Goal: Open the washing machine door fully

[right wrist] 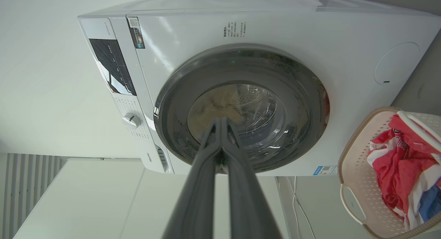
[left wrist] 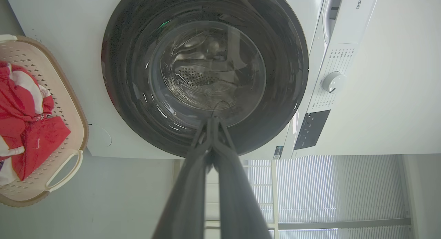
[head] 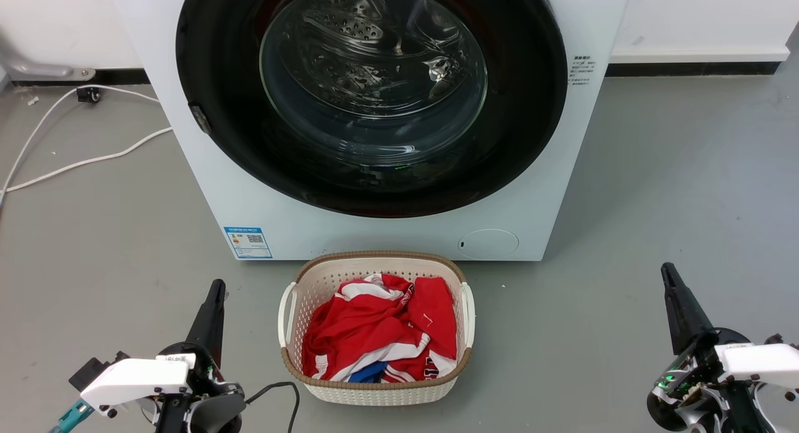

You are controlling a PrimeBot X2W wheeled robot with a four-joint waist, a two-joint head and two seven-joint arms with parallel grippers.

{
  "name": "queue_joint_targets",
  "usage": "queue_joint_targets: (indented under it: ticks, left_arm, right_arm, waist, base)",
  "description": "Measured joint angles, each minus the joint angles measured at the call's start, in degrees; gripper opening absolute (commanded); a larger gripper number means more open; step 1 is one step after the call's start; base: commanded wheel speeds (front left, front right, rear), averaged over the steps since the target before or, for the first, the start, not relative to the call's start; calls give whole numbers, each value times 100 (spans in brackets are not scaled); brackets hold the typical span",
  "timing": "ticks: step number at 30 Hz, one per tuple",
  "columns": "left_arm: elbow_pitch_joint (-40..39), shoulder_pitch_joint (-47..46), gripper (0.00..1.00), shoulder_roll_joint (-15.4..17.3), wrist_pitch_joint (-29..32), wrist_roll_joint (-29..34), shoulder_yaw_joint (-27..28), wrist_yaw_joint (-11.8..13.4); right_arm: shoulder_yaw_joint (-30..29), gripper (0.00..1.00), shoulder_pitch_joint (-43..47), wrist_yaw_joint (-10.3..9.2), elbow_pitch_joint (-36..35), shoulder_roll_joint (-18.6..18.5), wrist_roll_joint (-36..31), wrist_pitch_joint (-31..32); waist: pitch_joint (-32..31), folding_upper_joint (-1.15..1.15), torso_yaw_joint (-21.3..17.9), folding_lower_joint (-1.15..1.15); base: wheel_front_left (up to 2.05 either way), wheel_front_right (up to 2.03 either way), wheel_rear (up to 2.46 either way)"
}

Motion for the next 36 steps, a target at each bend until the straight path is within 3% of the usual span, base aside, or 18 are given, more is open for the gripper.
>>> queue_joint_targets:
  ticks: [22, 23, 30, 36]
  left_arm:
    - [0, 0, 0, 0, 0, 1, -1, 1]
    - [23, 9, 100, -1, -2, 1, -8, 1]
    - [222, 270, 100, -21, -78, 10, -63, 2]
    - [108, 271, 100, -21, -248, 343, -46, 2]
  right_arm:
    - [-22, 0, -1, 0, 1, 13, -23, 16]
    - [-19, 100, 12, 0, 21, 14, -22, 15]
    - [1, 100, 276, -9, 244, 44, -57, -57]
    - [-21, 100, 297, -9, 135, 46, -480, -221]
  waist:
    - [0, 0, 0, 0]
    - [0, 0, 0, 0]
    - [0, 0, 0, 0]
    - [5, 0, 3, 0]
  base:
    - [0, 0, 0]
    - [0, 0, 0]
    - [0, 0, 0]
    - [0, 0, 0]
